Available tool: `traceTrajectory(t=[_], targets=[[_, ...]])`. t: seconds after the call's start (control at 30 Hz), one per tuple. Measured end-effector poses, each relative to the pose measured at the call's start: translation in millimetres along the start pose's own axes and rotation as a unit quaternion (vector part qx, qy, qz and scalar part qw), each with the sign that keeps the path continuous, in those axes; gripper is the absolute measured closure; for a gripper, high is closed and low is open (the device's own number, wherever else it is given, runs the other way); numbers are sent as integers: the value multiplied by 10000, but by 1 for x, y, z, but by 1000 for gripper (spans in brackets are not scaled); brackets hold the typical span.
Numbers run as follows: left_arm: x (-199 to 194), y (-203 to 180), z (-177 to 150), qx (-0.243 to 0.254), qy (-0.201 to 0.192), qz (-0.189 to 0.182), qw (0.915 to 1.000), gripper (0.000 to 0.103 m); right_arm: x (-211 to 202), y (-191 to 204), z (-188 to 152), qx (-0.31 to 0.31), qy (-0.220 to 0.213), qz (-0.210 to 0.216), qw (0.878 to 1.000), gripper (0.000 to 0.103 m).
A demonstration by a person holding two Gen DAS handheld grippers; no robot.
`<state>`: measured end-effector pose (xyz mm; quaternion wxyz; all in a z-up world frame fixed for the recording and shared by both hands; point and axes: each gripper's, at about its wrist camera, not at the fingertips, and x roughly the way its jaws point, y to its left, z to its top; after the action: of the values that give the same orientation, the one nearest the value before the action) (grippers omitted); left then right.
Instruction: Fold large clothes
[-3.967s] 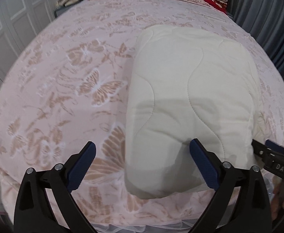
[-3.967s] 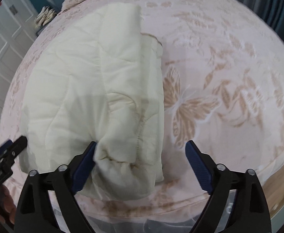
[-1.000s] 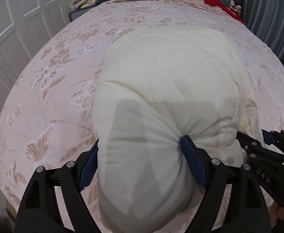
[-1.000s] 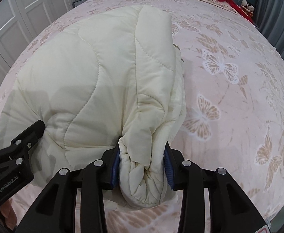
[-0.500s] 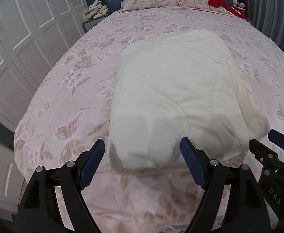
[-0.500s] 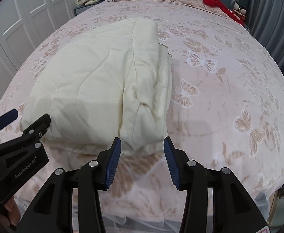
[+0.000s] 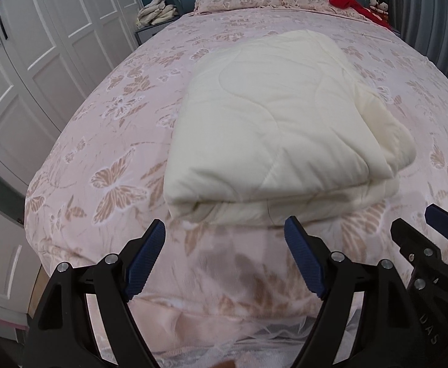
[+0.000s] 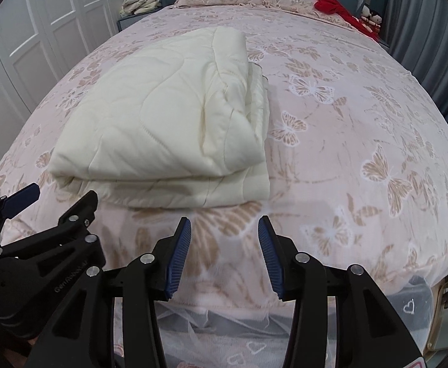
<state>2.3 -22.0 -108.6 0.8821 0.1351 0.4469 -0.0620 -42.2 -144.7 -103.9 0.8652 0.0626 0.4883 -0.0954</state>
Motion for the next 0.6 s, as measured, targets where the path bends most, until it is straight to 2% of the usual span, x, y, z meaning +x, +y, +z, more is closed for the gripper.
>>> traceTrajectory(t=[0.3, 0.6], targets=[[-6, -2, -15, -27, 3, 110, 9999, 26, -4, 1, -12, -5, -20, -13, 10000, 58], [-10, 1, -21, -138, 43, 66, 9999, 26, -12, 5, -17, -14, -129, -26, 9999, 58]])
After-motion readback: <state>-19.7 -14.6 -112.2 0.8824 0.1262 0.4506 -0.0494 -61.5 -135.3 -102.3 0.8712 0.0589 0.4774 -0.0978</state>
